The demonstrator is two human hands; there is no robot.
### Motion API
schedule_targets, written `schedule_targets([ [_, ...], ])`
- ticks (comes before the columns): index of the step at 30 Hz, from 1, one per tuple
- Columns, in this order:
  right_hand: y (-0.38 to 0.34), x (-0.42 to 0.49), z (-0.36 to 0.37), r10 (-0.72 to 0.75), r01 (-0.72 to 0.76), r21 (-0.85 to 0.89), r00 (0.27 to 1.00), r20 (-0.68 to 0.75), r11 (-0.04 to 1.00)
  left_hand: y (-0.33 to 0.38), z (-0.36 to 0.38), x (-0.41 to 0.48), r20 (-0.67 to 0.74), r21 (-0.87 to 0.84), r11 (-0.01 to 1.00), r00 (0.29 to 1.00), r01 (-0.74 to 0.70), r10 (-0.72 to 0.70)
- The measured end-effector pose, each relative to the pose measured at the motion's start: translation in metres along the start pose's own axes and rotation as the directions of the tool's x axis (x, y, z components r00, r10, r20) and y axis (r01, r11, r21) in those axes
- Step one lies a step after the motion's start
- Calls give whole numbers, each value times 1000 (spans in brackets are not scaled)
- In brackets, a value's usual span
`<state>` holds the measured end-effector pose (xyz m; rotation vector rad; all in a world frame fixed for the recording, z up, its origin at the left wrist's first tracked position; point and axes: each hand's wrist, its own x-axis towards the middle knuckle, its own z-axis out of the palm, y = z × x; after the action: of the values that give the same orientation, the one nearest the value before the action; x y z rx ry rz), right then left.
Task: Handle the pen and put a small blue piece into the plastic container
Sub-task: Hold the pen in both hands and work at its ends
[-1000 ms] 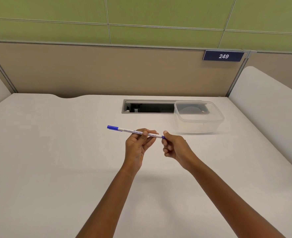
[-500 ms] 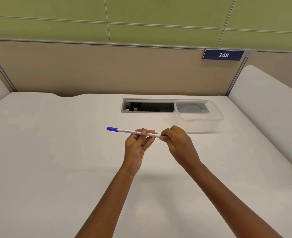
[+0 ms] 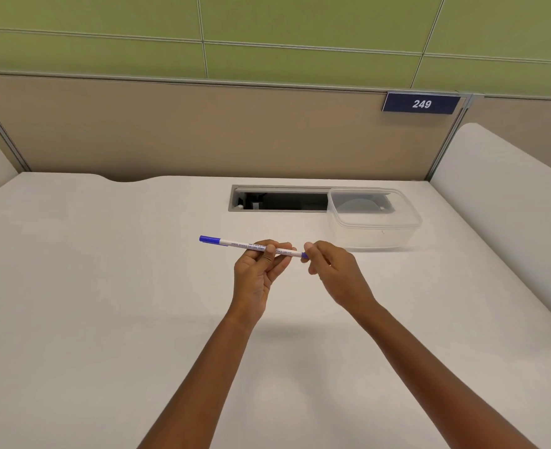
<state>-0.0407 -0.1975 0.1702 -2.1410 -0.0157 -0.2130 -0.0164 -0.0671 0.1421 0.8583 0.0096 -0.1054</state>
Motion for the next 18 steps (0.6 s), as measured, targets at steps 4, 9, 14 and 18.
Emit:
schedule_targets([
  [4, 4, -4, 1, -185, 179, -204, 983, -12, 963, 0, -2, 0, -16, -2, 1000, 1000, 7, -7],
  [9, 2, -4, -1, -319, 298, -360, 948, 2, 884, 0, -1, -1, -17, -9, 1000, 1000, 10, -11],
  [14, 3, -3, 0, -237, 226, -247, 971, -18, 942, 0, -1, -2, -1, -22, 1000, 1000, 9, -9],
  [18, 1, 2, 0, 39, -49, 141, 997, 70, 989, 0, 0, -1, 4, -9, 1000, 1000, 1, -1],
])
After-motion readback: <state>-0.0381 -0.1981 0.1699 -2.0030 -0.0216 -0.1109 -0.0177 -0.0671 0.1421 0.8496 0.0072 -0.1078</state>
